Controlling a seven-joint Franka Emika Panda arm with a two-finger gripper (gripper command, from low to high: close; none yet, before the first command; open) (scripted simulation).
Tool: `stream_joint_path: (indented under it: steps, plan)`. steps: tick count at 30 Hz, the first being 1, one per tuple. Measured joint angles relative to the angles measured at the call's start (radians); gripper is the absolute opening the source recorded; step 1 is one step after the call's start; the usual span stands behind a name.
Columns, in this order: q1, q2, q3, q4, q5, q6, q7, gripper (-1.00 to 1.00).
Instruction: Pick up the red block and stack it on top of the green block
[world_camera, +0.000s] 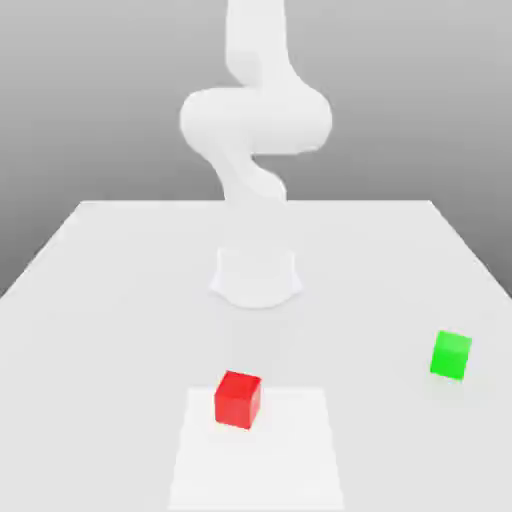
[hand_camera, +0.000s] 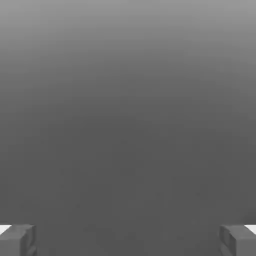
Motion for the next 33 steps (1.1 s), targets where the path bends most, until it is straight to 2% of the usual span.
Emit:
stream_joint_path:
  steps: [17, 24, 25, 33]
  plan:
    - [-0.074, 0.621, 0.017, -0.484, 0.001, 0.434, 0.184, 0.00]
    - [-0.067, 0.898, 0.002, -0.485, -0.007, 0.662, 0.203, 0.00]
    - [-0.065, 0.926, 0.000, -0.481, -0.009, 0.686, 0.204, -1.00]
    - [-0.068, 0.905, 0.003, -0.484, -0.011, 0.668, 0.207, -1.00]
